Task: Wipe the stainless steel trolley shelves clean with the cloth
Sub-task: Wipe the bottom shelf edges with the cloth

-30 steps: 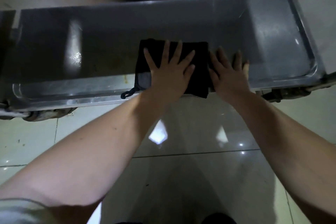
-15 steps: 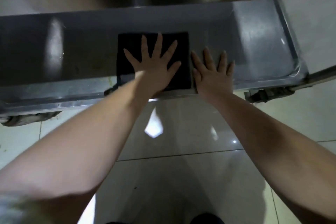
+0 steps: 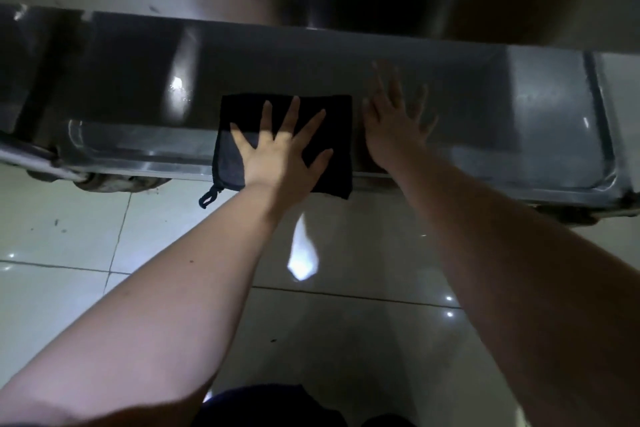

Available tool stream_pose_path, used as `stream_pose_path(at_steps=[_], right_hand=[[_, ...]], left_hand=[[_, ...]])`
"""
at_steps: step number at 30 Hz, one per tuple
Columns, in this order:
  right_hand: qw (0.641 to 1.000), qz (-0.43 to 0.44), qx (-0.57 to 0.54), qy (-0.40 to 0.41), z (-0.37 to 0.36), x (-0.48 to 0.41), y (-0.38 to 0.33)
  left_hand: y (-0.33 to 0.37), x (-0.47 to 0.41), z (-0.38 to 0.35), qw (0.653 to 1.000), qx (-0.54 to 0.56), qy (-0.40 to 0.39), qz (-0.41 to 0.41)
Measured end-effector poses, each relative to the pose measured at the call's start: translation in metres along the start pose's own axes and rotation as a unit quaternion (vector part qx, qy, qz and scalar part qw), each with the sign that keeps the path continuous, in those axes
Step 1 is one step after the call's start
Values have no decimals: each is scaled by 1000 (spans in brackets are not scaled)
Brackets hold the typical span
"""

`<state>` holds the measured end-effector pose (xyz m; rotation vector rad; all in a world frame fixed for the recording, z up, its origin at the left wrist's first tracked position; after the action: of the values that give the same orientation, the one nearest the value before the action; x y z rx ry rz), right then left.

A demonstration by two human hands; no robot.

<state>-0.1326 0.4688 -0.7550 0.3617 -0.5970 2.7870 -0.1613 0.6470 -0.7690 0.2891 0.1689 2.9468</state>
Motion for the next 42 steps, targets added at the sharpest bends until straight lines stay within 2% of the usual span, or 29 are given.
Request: stream_pose_path(at_steps=[5,9,13,15,21,24,27,31,34,38,42], right_hand=[[987,58,147,9,-44,16,-23],[976,73,203,18,-44,12,-21],[978,70,198,7,-46,14,-21],[979,68,191,0,-45,12,-20],[980,70,186,15,-48,10,-20],[982,67,175,26,-46,10,-20],[983,69,170,25,-46,9,-19],[980,72,187,21,-48,10,-19],[980,74,185,12,-47,12,-19],[980,73,181,21,-45,13,-20],[982,69,174,32,-46,10,-18]], left_hand=[[-96,17,11,998,-25,-14,62],[-100,14,14,996,12,-9,90],[-45,23,2,999,-26,18,39],[-29,17,-2,999,-31,8,28],[-37,-82,10,998,15,-45,45],[-34,-106,18,998,15,-44,52],[-34,-85,14,999,10,-26,40],[-41,-10,0,999,-36,19,-29],[-48,20,-1,997,-60,9,-50],[-56,-11,2,997,-66,-10,-43],[-80,-76,16,999,-14,-40,31]])
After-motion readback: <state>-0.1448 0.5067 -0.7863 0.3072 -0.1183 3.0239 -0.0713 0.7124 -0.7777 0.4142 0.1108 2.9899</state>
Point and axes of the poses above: each hand's wrist, its own x-axis away from the middle knuckle, its own z-axis out of the back of the hand, y = z × x, the point moved 5 cm from there along -x, towards the middle knuckle, and after that the axes turned 2 degrees about -z, right-handed, at the moved point
